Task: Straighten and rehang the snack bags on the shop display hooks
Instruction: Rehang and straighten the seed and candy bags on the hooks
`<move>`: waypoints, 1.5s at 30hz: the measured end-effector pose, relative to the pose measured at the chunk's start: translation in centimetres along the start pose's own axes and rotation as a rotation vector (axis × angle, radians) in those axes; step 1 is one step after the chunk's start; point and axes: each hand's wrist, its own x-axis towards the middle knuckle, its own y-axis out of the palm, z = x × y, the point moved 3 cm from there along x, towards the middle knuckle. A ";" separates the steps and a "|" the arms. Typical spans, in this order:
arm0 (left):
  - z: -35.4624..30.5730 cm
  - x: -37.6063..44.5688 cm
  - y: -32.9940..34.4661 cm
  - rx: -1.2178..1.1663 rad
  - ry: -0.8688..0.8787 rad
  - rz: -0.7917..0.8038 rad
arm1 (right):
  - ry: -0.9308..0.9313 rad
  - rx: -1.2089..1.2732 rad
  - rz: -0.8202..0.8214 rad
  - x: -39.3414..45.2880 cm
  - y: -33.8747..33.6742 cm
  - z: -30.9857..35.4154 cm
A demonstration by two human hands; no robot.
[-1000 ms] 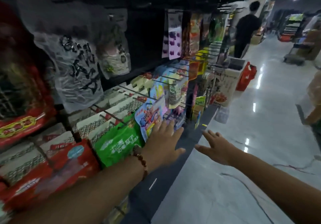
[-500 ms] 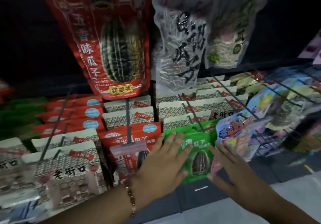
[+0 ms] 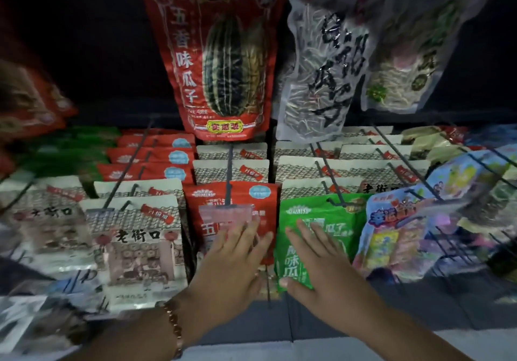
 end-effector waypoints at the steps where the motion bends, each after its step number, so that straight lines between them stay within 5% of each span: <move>1: 0.3 -0.7 0.2 0.009 -0.053 0.023 | -0.029 0.000 0.022 0.3 0.0 0.1; 14: 7.8 -10.7 1.0 0.124 -0.336 -0.018 | -0.350 0.068 0.129 3.1 3.2 8.9; 27: 24.7 -17.9 0.0 0.073 -0.357 -0.105 | -0.082 0.154 -0.146 8.8 2.7 23.8; 37: 28.6 -19.9 0.8 0.056 -0.329 -0.024 | 0.053 -0.030 -0.220 7.6 2.5 30.9; 45: 35.2 -21.2 0.9 0.046 -0.486 -0.012 | -0.198 -0.108 -0.253 11.7 3.1 37.8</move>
